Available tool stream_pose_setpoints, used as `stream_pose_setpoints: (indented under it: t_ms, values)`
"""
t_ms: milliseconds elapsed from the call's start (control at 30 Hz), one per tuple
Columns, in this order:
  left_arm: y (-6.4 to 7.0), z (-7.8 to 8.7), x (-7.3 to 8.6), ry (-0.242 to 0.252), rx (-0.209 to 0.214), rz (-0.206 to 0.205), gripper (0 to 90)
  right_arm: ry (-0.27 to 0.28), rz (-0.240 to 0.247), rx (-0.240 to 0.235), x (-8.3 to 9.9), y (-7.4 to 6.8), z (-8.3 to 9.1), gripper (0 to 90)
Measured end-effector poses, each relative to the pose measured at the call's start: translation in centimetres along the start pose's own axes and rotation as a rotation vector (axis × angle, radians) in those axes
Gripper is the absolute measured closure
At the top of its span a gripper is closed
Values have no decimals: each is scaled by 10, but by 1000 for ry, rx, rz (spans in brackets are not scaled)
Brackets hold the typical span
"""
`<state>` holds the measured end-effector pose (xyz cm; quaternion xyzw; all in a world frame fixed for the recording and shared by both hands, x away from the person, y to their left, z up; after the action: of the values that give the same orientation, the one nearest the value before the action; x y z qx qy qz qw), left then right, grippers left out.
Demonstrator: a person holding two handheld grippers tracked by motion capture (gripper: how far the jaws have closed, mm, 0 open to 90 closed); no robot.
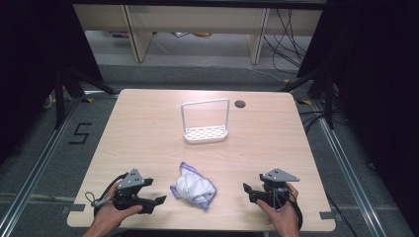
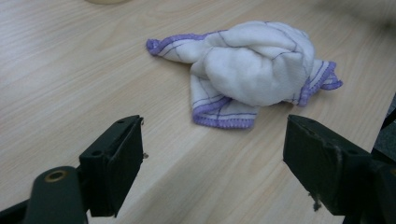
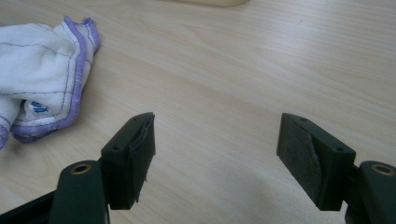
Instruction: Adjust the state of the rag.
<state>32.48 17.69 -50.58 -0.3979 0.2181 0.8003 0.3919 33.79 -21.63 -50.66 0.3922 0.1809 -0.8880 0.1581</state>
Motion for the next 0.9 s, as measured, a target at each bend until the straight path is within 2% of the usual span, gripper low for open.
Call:
stream_pose_setpoints:
  t_ms: [67, 200, 233, 267, 300, 400, 467, 600, 667, 733, 800, 900]
  values:
    - [2, -3, -2, -2, 3, -15, 200, -4, 2, 0, 0, -1, 0, 289]
    - [4, -8, -4, -5, 3, -11, 200, -4, 3, 2, 0, 0, 0, 289]
    - [5, -9, -4, 2, 3, -3, 200, -9, -19, 3, 0, -1, 0, 289]
    - [5, -9, -4, 2, 3, -3, 200, -9, -19, 3, 0, -1, 0, 289]
    - [6, -11, -6, 3, 6, -9, 200, -5, 1, -1, 0, 0, -1, 289]
    - [7, -11, -8, 0, 10, -15, 203, -16, -8, -6, 0, -1, -1, 290]
    - [11, -13, -13, 2, 21, -35, 207, 2, 4, -6, 0, -1, -2, 290]
    - [16, -17, -19, 11, 31, -39, 219, 5, 5, -12, 0, -2, -2, 292]
    - [21, -21, -26, 22, 51, -48, 229, 4, 5, -13, 0, -2, -2, 294]
    - [26, -23, -31, 23, 58, -63, 245, 0, 4, -11, 0, -2, -2, 294]
    - [32, -28, -39, 14, 72, -101, 261, -18, 0, -32, 0, -2, -1, 294]
    - [40, -35, -48, 13, 92, -128, 303, 0, 5, -14, 0, -2, -2, 294]
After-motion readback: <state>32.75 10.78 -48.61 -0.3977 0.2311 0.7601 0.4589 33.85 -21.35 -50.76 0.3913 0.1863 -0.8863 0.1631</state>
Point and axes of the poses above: each handheld gripper's, and its own axes: z roughly backward along the jaws, x roughly out of its underside, y roughly to its right, the point moved 3 cm from there along -z, roughly forward along the jaws, and after that the axes turned 8 degrees about -z, right-handed, at the moved point
